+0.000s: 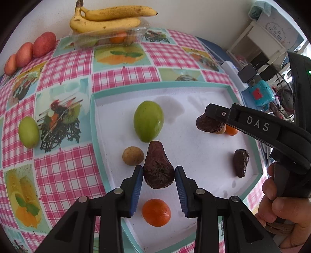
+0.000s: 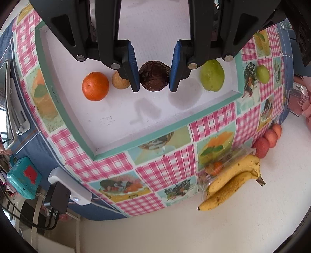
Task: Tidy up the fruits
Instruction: 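Carry the held date toward the white tray while the left tool carries its date there, then lower the dates into the tray and open both tools to release them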
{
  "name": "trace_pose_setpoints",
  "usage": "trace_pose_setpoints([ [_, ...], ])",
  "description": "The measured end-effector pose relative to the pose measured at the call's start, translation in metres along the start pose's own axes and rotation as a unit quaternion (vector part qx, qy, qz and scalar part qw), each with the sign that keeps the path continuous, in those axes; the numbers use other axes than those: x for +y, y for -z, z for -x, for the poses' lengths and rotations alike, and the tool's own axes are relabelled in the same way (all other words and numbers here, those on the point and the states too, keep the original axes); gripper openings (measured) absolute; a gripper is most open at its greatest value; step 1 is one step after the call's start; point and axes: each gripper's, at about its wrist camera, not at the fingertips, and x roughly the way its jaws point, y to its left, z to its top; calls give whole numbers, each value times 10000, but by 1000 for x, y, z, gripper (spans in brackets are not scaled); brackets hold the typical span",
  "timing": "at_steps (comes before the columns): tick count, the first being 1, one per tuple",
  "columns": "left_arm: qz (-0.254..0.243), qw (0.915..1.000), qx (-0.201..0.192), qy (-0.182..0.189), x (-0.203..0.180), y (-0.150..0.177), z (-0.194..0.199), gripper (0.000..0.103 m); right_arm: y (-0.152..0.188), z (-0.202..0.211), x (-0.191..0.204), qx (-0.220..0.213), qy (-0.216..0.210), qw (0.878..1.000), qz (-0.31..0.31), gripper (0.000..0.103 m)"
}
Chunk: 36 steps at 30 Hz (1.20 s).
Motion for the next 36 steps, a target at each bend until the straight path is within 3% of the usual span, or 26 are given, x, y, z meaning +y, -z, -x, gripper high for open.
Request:
trace_pose_setpoints([
  [24, -92, 9997, 88, -191, -5, -2, -7, 38, 0, -8, -2, 201, 173, 9996, -35, 33],
  [28, -144, 9997, 42, -216, -5, -1, -2, 49, -1, -5, -3, 175, 172, 9997, -65, 34],
  [34, -147, 9995, -177, -211, -2, -4, 15, 55, -2, 1, -2, 115, 206, 9997, -13, 36],
  [36, -97, 9993, -262, -256, 3, -6, 20, 57, -3, 4, 1, 85, 215, 9997, 33, 44],
])
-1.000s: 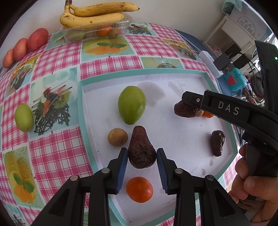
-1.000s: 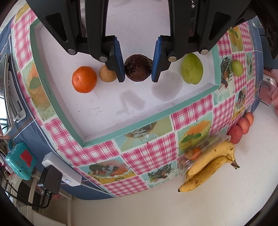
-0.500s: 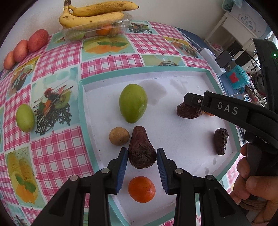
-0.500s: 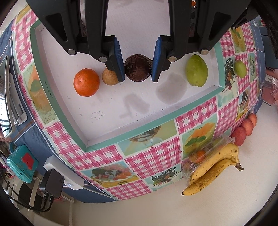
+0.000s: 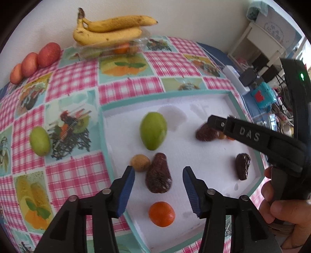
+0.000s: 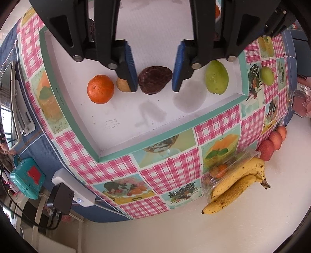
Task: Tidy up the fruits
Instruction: 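Lower the dates into the tray and open both tools to release them, then move the open left tool back to the green pear on the tablecloth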
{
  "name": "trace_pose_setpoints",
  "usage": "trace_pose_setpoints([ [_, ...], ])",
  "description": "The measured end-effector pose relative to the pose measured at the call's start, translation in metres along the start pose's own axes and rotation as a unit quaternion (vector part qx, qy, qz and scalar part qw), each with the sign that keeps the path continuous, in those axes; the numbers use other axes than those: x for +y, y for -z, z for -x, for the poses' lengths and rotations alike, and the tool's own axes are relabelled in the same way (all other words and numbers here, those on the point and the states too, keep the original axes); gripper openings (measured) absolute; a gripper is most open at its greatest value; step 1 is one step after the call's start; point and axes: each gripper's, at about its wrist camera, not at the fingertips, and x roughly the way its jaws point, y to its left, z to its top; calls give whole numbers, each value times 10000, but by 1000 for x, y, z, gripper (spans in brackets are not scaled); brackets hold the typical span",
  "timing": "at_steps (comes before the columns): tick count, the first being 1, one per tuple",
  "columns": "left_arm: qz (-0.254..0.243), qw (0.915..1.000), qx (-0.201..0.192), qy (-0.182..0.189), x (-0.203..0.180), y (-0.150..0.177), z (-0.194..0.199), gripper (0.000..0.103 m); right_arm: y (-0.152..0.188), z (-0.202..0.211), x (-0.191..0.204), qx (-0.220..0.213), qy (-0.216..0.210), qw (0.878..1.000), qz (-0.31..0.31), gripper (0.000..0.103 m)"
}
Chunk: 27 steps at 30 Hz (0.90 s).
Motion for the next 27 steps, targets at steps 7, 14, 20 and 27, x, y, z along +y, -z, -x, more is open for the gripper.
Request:
trace_pose_setpoints([
  [7, 502, 9981, -252, -238, 36, -6, 15, 69, 1, 5, 18, -75, 44, 9995, 313, 66],
  [14, 1166, 9883, -453, -868, 89, -5, 30, 80, 5, 6, 38, -99, 22, 9982, 583, 71],
  [20, 1697, 9761, -653, -1194, 133, 2, 46, 88, 9, 6, 57, -130, 9, 9965, 827, 92],
  [27, 2253, 9601, -841, -1430, 176, 14, 61, 99, 16, 10, 84, -213, -145, 9932, 1137, 92],
])
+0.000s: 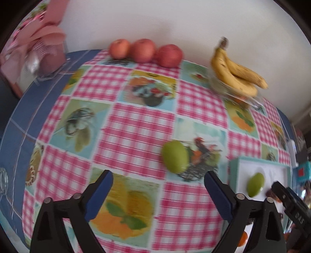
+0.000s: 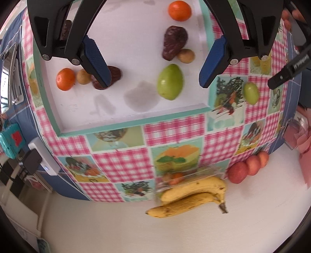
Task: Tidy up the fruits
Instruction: 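Move the open left tool back to the green pear on the tablecloth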
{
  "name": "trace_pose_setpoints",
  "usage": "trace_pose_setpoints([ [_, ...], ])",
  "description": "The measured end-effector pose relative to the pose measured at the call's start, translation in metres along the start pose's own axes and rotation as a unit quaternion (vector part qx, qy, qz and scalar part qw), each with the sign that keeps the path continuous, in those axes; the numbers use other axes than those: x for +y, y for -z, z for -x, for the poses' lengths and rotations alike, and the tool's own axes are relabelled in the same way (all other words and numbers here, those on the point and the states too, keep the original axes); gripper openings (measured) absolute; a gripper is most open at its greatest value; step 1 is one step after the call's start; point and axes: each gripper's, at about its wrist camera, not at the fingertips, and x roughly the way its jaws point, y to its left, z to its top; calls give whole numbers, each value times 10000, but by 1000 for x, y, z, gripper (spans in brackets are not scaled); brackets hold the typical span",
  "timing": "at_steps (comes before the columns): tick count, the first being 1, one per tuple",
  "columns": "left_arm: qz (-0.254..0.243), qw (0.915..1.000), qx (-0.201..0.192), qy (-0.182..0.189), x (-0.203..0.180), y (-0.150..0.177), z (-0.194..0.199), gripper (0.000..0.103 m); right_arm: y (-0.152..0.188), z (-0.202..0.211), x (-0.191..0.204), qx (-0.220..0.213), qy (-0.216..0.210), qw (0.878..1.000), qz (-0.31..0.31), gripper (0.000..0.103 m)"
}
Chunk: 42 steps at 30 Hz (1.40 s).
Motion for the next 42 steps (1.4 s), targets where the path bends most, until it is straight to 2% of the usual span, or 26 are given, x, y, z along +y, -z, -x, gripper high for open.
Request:
trace_pose_setpoints([
  [9, 610, 9976, -252, -183, 46, -6, 8, 103, 2, 8, 44, -250, -511, 9977, 361, 92],
  [15, 829, 9960, -281, -160, 61, -7, 8, 103, 4, 7, 68, -258, -636, 9960, 578, 92],
  [20, 855, 9957, -329, -123, 61, -9, 5, 103, 3, 2, 81, -214, -767, 9942, 720, 92],
  [24, 847, 9958, -356, 8, 56, -12, -4, 103, 3, -3, 86, -162, -653, 9944, 819, 92],
  [32, 639, 9978, -23, 198, 35, -13, -36, 103, -5, -10, 68, -118, -547, 9970, 532, 92],
  [35, 657, 9971, 32, 394, 29, -14, -43, 101, -8, -12, 59, -104, -525, 9977, 408, 92],
  [38, 614, 9964, 32, 591, 22, -17, -45, 92, -9, -14, 52, -84, -477, 9983, 319, 92],
  [40, 517, 9966, 39, 647, 15, -18, -46, 81, -9, -14, 47, -68, -461, 9986, 267, 92],
  [42, 448, 9965, 72, 709, 10, -18, -48, 77, -10, -15, 44, -59, -452, 9987, 215, 92],
])
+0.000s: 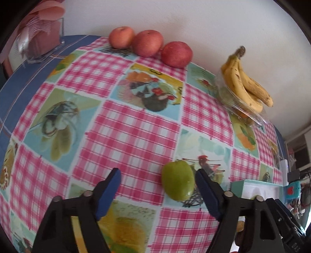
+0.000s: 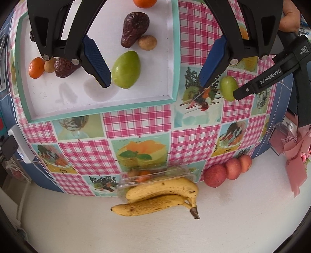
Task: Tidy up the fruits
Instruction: 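Move the open left tool back to the green pear on the tablecloth, then close the left tool on the green pear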
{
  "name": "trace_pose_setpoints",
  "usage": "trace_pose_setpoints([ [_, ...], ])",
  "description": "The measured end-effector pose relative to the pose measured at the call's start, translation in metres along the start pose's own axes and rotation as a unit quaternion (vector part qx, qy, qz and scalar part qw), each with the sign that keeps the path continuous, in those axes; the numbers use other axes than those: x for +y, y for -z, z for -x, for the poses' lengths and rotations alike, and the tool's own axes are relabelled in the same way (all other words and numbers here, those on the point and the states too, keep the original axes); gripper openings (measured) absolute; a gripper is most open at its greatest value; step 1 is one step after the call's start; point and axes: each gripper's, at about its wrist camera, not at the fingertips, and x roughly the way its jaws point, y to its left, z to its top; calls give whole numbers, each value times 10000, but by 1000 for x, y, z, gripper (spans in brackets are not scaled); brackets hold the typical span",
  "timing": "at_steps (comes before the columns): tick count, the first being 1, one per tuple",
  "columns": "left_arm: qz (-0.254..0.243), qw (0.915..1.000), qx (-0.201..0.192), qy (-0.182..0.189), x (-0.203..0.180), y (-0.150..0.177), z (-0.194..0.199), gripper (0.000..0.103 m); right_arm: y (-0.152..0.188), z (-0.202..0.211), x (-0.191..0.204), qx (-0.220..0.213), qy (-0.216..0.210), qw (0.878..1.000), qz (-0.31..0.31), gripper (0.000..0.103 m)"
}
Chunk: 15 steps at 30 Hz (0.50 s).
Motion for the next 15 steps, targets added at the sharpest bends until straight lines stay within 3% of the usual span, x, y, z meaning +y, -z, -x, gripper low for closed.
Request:
trace_pose_setpoints([
  [15, -30, 9994, 129, 329, -12, 2, -15, 42, -2, 11, -12, -111, -26, 9998, -154, 92],
])
